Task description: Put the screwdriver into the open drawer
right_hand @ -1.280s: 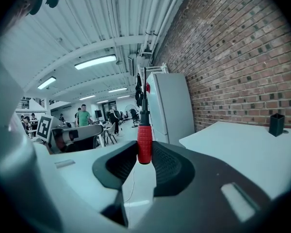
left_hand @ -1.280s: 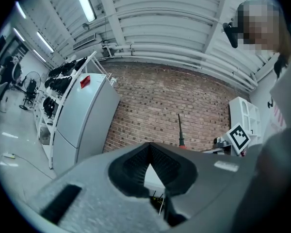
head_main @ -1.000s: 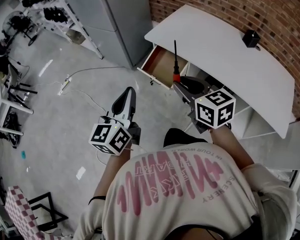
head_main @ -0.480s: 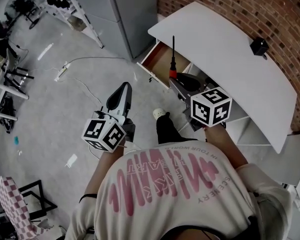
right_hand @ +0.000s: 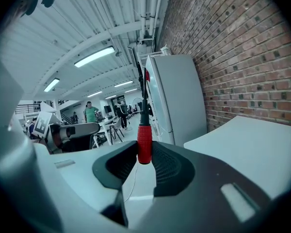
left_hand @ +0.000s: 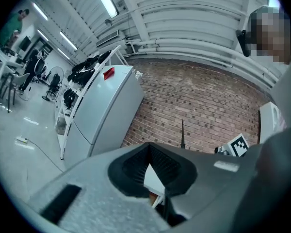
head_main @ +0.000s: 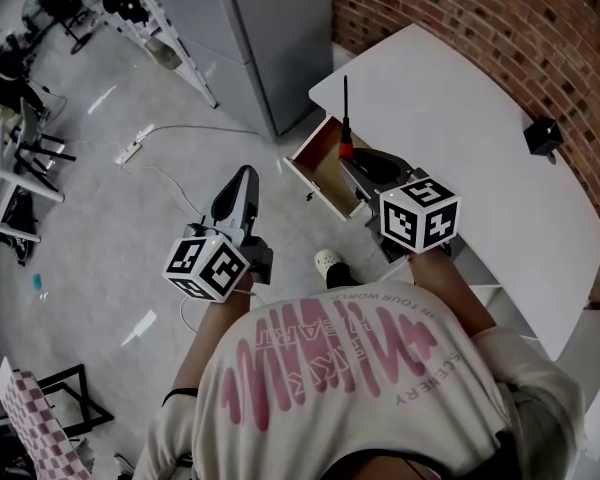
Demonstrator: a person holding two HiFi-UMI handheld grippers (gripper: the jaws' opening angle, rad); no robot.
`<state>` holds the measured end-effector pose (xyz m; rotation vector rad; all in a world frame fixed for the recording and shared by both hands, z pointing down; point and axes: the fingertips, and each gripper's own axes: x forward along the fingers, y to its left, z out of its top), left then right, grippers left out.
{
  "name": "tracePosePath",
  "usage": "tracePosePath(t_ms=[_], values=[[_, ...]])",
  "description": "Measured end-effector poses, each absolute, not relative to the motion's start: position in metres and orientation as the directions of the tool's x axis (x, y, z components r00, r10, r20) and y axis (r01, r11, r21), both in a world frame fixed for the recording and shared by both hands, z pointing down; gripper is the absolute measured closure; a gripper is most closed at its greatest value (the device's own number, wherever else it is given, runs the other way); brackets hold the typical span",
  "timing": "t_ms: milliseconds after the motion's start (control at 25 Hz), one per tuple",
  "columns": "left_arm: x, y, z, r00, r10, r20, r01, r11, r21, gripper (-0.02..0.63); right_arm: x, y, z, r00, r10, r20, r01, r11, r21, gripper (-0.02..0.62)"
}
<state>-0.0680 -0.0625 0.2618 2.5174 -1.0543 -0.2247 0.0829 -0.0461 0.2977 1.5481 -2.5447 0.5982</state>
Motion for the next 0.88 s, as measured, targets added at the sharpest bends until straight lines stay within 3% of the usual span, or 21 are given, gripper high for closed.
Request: tracePosePath(t_ms=[440,880], values=[[-0.049,-0.163,0.258,0.664,-0.748,-0.026,-0.684,-0.621,0.382,0.61,0.091,-0.162,0.294,-0.552,-0.78,0.295,-0.832,0.493,-0.253,0.485],[-0.056,-0.202,0.318,0.585,-0.807,0.075,-0.751,-0.505,0.426,0.606,0.062,-0.205,0.367,-0.628,-0.652,0.425,-0.777,0.554,-0.299,0.485]])
